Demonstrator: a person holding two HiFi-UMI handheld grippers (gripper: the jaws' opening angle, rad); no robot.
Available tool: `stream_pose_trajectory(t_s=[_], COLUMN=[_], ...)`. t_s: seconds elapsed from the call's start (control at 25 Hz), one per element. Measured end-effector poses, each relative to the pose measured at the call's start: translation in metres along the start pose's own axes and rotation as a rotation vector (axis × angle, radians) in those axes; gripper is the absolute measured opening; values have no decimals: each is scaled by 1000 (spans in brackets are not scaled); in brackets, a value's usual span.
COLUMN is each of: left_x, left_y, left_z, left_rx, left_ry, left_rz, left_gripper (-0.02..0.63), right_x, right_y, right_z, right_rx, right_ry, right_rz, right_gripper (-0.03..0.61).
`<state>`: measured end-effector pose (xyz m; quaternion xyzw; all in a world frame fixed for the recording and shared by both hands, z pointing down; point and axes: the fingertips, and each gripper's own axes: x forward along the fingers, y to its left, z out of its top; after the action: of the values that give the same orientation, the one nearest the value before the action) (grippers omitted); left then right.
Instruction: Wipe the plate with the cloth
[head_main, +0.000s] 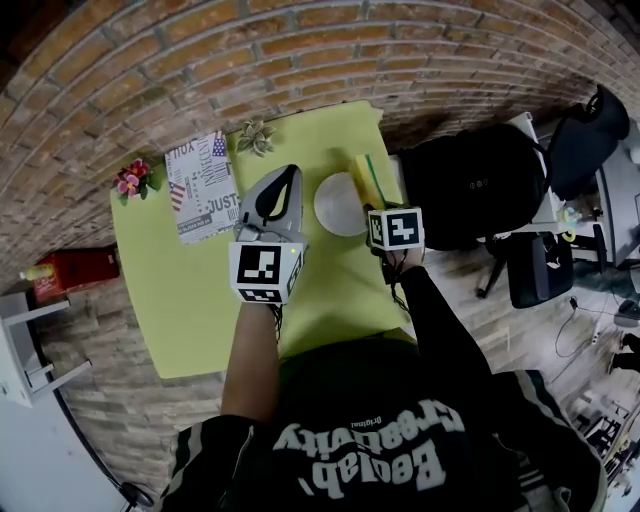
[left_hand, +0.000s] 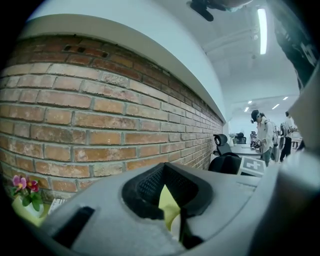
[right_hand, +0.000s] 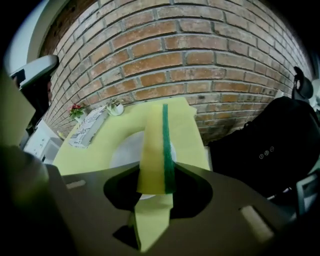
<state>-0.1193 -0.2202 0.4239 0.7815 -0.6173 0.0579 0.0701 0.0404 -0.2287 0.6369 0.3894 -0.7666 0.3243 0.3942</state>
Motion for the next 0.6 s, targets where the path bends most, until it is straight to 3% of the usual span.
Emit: stream_pose_trajectory(t_s=[0.2, 0.4, 0.6], left_x=[4, 5, 2], left_y=[-13, -21, -21], left_z=[1, 1, -4], left_rx=[0, 17, 36], left_ry=[4, -4, 6], left_rz=[-32, -43, -27], left_gripper=[3, 3, 3], right_x=[-9, -12, -20], right_y=[-21, -23, -6], right_z=[-10, -9, 0], right_rx=[51, 19, -2], right_ry=[-4, -28, -79], right_rz=[-34, -33, 22], right_gripper=[133, 135, 133])
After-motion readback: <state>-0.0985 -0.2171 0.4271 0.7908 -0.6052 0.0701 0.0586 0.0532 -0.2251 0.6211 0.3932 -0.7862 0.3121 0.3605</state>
